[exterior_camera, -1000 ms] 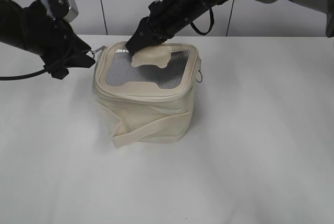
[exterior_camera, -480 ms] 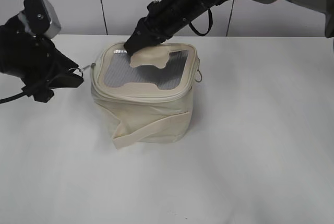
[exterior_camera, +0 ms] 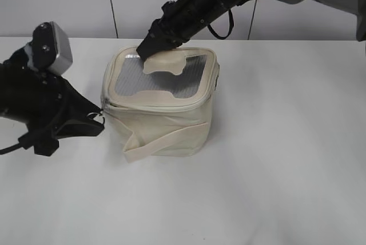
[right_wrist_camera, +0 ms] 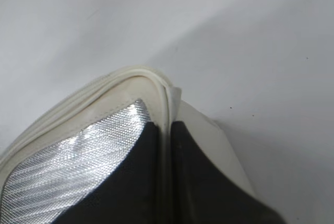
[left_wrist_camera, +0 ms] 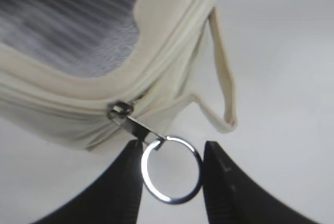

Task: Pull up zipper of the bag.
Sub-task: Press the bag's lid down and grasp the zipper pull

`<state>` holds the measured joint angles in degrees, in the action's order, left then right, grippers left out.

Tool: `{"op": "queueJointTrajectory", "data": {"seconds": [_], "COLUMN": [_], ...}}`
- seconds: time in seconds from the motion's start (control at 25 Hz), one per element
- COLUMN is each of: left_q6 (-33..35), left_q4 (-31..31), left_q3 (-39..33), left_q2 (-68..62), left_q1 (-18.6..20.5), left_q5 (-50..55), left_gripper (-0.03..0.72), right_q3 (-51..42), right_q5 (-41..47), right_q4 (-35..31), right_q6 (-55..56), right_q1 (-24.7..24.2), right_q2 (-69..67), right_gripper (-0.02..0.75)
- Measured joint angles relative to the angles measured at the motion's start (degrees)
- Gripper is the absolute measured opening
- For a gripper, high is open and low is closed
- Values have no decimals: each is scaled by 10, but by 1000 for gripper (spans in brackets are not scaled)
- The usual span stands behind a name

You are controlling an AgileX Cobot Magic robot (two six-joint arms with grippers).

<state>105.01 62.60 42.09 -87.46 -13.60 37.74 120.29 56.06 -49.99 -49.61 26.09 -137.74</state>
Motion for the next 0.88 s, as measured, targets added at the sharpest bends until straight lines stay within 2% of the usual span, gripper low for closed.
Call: {"op": "queueJointTrajectory", "data": {"seconds": [0.16,0.4,0.52,0.6,0.72,0.88], "left_q6": [-15,-22,-24,-24,-24,-23], "left_q4": [11,59,78,85,86,76], "left_q3": [-4,-9,-9,-9,-11,-11], "left_q2": [0,-2,-7,-7,-6,7], "left_q1": [-54,-184,-230,-242,-237,-182], "left_q5": [-20,-147,-196,-213,-218,-197], "left_gripper": [267,267,267,267,267,266], "right_q3": [0,0,0,0,0,1], "right_q5": [2,20,28,29,24,-8], "right_q4": [2,8,9,11,20,42], "right_q6": [0,-4,-6,-6,21,97], "right_q1": [-1,-2,-3,-3,-4,-8], "right_q2": [0,0,0,0,1,2], "right_gripper": [45,45,45,45,45,43]}}
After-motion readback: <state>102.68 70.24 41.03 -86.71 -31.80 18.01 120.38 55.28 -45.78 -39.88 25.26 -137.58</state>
